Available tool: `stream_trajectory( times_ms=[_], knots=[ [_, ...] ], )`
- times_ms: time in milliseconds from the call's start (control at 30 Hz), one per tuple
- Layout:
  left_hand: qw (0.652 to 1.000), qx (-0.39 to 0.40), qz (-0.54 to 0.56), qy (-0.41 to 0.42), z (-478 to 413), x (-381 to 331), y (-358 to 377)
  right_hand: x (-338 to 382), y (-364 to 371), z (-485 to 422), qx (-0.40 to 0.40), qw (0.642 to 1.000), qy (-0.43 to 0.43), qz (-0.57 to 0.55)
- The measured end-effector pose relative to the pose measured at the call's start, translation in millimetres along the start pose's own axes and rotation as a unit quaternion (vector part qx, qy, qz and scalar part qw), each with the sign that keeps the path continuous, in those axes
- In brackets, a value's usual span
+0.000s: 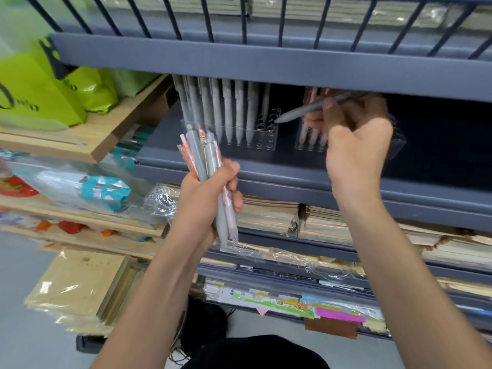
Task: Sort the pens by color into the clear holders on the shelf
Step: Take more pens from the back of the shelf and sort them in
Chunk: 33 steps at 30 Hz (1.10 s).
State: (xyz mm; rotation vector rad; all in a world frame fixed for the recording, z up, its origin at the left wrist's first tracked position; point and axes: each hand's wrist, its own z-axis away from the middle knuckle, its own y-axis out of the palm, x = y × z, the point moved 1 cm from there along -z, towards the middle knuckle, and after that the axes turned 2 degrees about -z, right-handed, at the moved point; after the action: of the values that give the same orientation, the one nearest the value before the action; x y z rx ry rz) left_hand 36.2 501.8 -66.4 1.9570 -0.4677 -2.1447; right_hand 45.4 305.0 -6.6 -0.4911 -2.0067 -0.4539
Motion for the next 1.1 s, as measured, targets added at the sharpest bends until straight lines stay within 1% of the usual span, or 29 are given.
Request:
stream_trajectory(
  times_ms=[100, 200, 333, 433, 500, 567, 667, 733, 800, 900, 1000, 1100],
  knots=[
    [1.000, 0.007, 0.007, -0.010, -1, -3, -12, -1, 15, 4, -0.015, 0.996, -0.015, 0.082],
    [0.999, 0.023, 0.000, -0.033, 1, -6, -22, -11, 35, 2, 0.002, 0.990, -0.015, 0.140],
    [0.998, 0.044, -0.005, -0.041, 2, -12, -34, -12, 52, -3, 0.009, 0.972, -0.014, 0.234],
    [0.998, 0.052, -0.004, -0.043, 3, -16, -41, -5, 62, -13, 0.050, 0.936, -0.035, 0.346],
    [0.998, 0.055, -0.021, -0.040, 4, -17, -46, -2, 71, -23, 0.073, 0.923, -0.007, 0.378],
    [0.997, 0.048, -0.037, -0.040, 4, -17, -50, -1, 78, -30, 0.069, 0.909, 0.027, 0.410],
    [0.996, 0.047, -0.045, -0.057, 5, -18, -54, -1, 86, -34, 0.093, 0.867, 0.032, 0.488],
    [0.996, 0.055, -0.037, -0.056, 6, -19, -56, 0, 89, -37, 0.103, 0.850, 0.033, 0.516],
    [0.997, 0.051, -0.032, -0.048, 6, -20, -56, 1, 92, -40, 0.093, 0.847, 0.050, 0.521],
    [0.997, 0.055, -0.024, -0.049, 7, -22, -56, -3, 94, -42, 0.082, 0.853, 0.083, 0.509],
    [0.997, 0.056, -0.013, -0.049, 8, -23, -56, -7, 93, -42, 0.090, 0.875, 0.114, 0.462],
    [0.998, 0.056, 0.000, -0.040, 7, -23, -57, -3, 86, -37, 0.068, 0.901, 0.103, 0.416]
  ],
)
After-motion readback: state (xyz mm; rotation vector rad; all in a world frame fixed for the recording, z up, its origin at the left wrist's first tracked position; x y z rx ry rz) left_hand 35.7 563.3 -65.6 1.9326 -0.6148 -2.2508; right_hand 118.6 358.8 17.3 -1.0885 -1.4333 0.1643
